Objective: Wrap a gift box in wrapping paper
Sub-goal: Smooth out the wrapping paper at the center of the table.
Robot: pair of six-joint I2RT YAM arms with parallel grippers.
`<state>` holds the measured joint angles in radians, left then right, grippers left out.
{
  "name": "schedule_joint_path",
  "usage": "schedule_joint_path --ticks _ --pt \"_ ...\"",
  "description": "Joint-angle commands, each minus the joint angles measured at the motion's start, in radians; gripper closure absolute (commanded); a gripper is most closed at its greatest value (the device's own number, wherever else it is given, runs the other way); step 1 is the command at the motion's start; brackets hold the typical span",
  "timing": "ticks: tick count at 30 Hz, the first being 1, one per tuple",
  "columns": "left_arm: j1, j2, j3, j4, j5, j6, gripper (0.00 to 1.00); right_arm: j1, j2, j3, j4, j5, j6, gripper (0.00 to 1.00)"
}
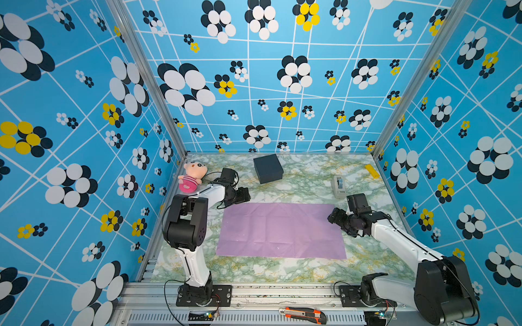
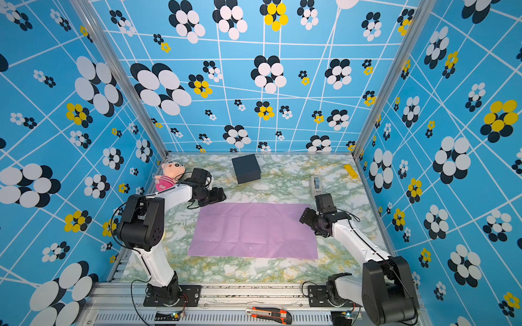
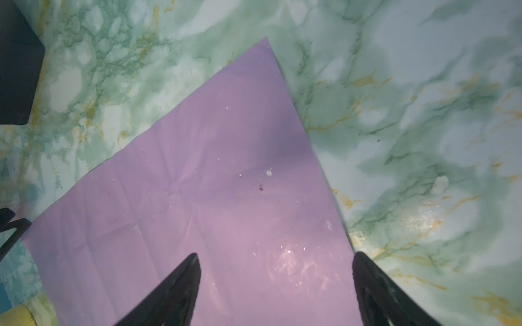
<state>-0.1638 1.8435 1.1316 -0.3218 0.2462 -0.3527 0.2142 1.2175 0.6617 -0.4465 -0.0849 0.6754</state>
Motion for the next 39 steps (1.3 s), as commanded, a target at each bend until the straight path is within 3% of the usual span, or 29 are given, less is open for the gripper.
schedule_joint_path --ticks 1,5,11,15,19,30,39 --pt "0.009 -0.078 -0.039 -0.027 -0.030 -0.009 0.14 0.104 -0.045 0.075 -0.113 0.027 -0.048 0.14" --pt "0.019 -0.158 -0.054 -0.010 -0.050 -0.040 0.12 0.339 -0.046 0.130 -0.170 0.055 0.042 0.16" --pt "0.023 -0.307 -0.081 -0.002 -0.066 -0.061 0.12 0.764 0.074 0.162 -0.034 0.119 0.262 0.17" --pt "0.036 -0.386 -0.121 0.002 -0.064 -0.060 0.11 0.911 0.237 0.216 0.043 0.106 0.305 0.17" --pt "0.043 -0.418 -0.157 0.006 -0.057 -0.057 0.11 0.946 0.299 0.174 0.152 0.071 0.351 0.18" --pt "0.047 -0.402 -0.172 0.032 -0.035 -0.065 0.11 0.945 0.360 0.107 0.207 0.013 0.378 0.18" --pt "0.046 -0.257 -0.079 0.102 -0.001 -0.037 0.11 0.826 0.365 0.100 0.198 0.029 0.286 0.18"
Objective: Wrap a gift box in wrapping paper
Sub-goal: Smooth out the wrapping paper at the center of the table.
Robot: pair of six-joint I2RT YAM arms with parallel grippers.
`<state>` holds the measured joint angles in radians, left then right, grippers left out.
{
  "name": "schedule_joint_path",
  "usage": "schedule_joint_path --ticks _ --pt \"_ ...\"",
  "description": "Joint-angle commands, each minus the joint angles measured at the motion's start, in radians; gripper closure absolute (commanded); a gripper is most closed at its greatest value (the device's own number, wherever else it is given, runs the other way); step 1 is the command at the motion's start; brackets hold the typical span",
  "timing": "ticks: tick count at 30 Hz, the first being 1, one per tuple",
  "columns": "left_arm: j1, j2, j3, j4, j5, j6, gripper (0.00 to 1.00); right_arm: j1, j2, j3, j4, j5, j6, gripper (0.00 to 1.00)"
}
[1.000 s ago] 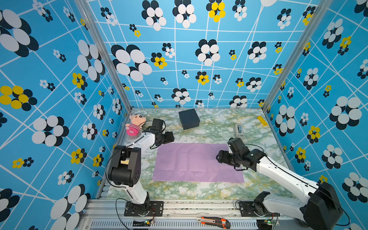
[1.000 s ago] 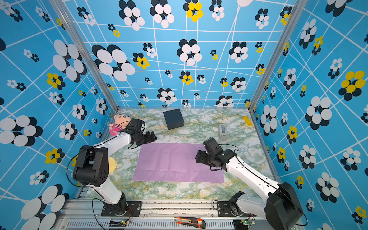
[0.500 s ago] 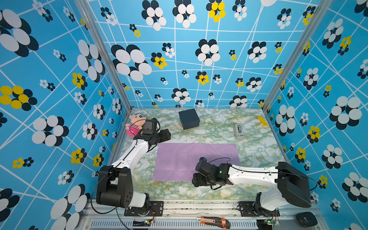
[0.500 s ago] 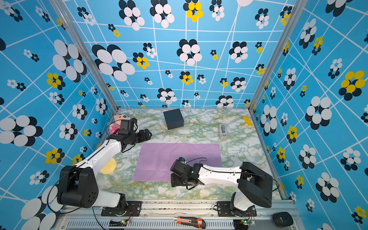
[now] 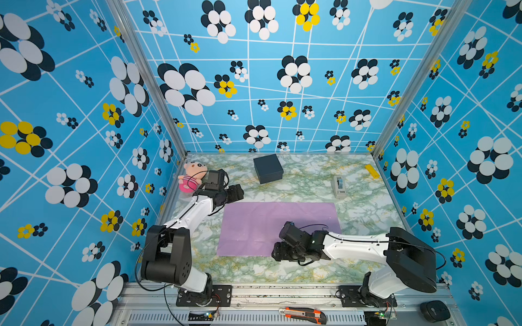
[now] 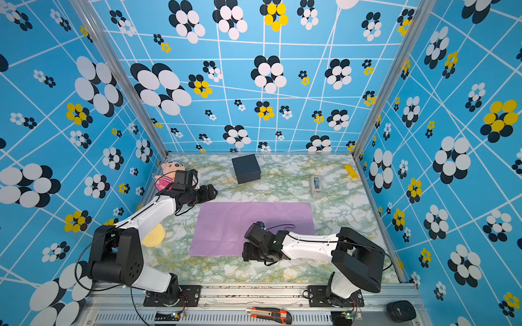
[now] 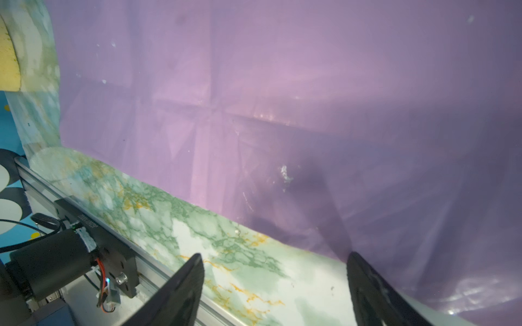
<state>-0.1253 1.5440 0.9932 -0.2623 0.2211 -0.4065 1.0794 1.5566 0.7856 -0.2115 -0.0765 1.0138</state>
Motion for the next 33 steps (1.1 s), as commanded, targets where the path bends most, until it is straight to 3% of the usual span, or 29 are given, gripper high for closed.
schedule_joint_path --ticks 1,6,11,16,20,24,33 --pt "0.007 0.066 0.081 0.046 0.030 0.021 0.11 -0.057 0.028 -0.017 -0.038 0.020 -0.071 0.18" --pt "0.001 0.184 0.198 0.080 0.077 0.045 0.11 -0.100 0.036 0.041 -0.030 -0.023 -0.147 0.18" --pt "-0.006 0.364 0.376 0.151 0.124 0.067 0.11 -0.126 -0.089 0.117 -0.048 -0.007 -0.222 0.16" --pt "-0.019 0.581 0.619 0.165 0.144 0.063 0.11 -0.311 -0.128 0.130 0.049 0.001 -0.245 0.14" --pt "-0.032 0.706 0.760 0.183 0.140 0.005 0.11 -0.496 0.014 0.225 0.168 -0.064 -0.285 0.13" --pt "-0.048 0.758 0.810 0.213 0.133 -0.029 0.11 -0.622 0.257 0.477 0.192 -0.156 -0.355 0.13" --pt "-0.048 0.795 0.826 0.255 0.146 -0.079 0.13 -0.700 0.738 1.064 0.075 -0.298 -0.429 0.14"
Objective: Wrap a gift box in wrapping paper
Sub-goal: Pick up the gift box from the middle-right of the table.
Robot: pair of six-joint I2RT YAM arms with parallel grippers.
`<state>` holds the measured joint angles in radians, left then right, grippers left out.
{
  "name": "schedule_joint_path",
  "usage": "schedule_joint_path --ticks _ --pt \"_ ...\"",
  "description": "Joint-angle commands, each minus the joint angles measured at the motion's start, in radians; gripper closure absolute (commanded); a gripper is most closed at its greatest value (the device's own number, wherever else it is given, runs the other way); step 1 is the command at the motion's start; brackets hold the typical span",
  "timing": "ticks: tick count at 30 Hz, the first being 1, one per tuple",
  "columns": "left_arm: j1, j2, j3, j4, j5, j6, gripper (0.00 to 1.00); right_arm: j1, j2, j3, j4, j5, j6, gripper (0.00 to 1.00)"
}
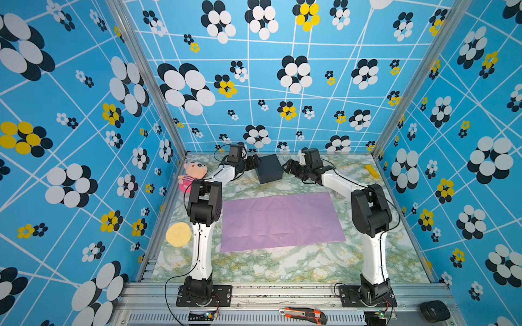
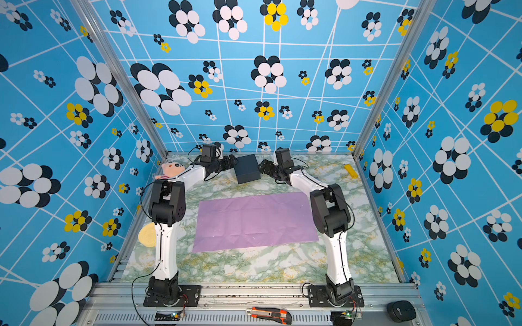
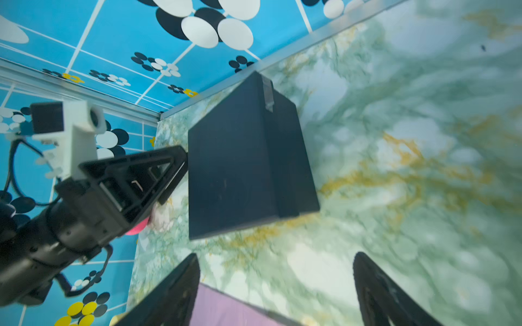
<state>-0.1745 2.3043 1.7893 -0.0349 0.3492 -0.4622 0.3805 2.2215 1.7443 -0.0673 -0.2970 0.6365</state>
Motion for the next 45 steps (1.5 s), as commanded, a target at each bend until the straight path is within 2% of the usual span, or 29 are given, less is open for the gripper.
schedule_joint_path --ticks 1,6,16,29,45 --pt "0.002 0.039 0.032 0.029 0.020 -0.027 0.13 -0.002 0.102 0.145 -0.074 -0.091 -0.054 0.15" --pt "0.003 0.065 0.052 0.023 0.040 -0.028 0.14 -0.002 0.236 0.309 -0.085 -0.159 -0.023 0.18" --pt "-0.022 0.087 0.064 0.022 0.084 -0.025 0.20 0.009 0.335 0.441 -0.106 -0.235 0.003 0.29" --pt "-0.071 0.010 -0.051 0.024 0.133 -0.009 0.24 0.021 0.121 0.076 0.045 -0.209 0.059 0.33" --pt "-0.126 -0.087 -0.206 0.075 0.171 -0.048 0.25 0.058 -0.019 -0.111 0.109 -0.157 0.098 0.34"
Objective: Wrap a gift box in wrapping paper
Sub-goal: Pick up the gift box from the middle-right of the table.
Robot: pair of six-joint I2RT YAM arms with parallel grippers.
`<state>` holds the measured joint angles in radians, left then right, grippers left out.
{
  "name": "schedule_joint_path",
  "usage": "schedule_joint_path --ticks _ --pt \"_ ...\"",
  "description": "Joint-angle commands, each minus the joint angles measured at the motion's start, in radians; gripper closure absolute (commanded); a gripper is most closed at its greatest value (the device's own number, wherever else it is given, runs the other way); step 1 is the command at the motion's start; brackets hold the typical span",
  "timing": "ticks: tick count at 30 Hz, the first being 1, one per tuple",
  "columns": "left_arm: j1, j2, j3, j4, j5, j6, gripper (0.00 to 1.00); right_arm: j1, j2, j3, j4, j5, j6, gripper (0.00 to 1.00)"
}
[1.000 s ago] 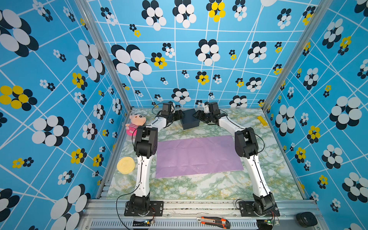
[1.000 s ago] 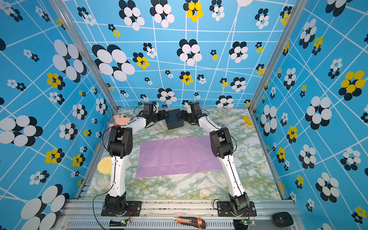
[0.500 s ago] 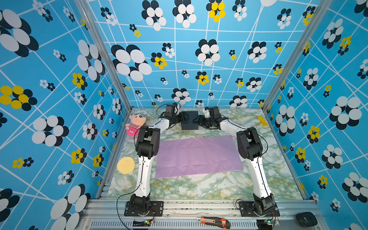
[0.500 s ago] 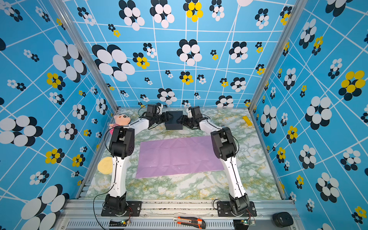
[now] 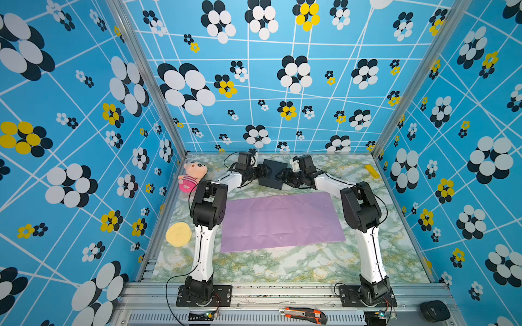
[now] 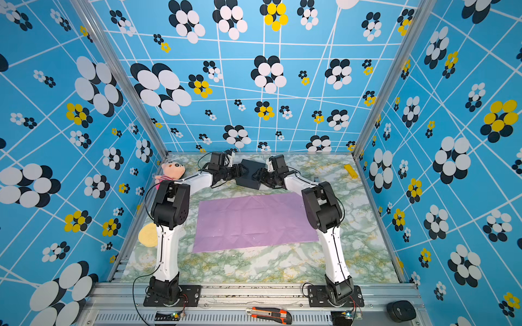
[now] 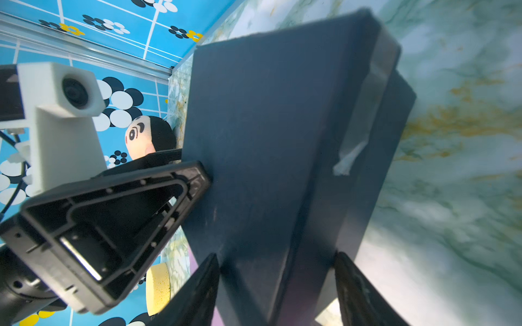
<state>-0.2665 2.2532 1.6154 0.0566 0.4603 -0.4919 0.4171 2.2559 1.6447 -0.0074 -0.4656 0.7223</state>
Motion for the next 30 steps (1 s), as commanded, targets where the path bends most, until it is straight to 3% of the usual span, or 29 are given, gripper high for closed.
schedule_joint_path --ticks 1,30 --pt "-0.038 -0.039 -0.038 -0.015 0.062 -0.021 0.25 0.023 -0.056 -0.017 0.049 0.018 0.014 0.34" --pt "-0.077 -0.084 -0.137 0.047 0.135 -0.085 0.25 0.074 -0.191 -0.138 0.086 0.090 0.037 0.33"
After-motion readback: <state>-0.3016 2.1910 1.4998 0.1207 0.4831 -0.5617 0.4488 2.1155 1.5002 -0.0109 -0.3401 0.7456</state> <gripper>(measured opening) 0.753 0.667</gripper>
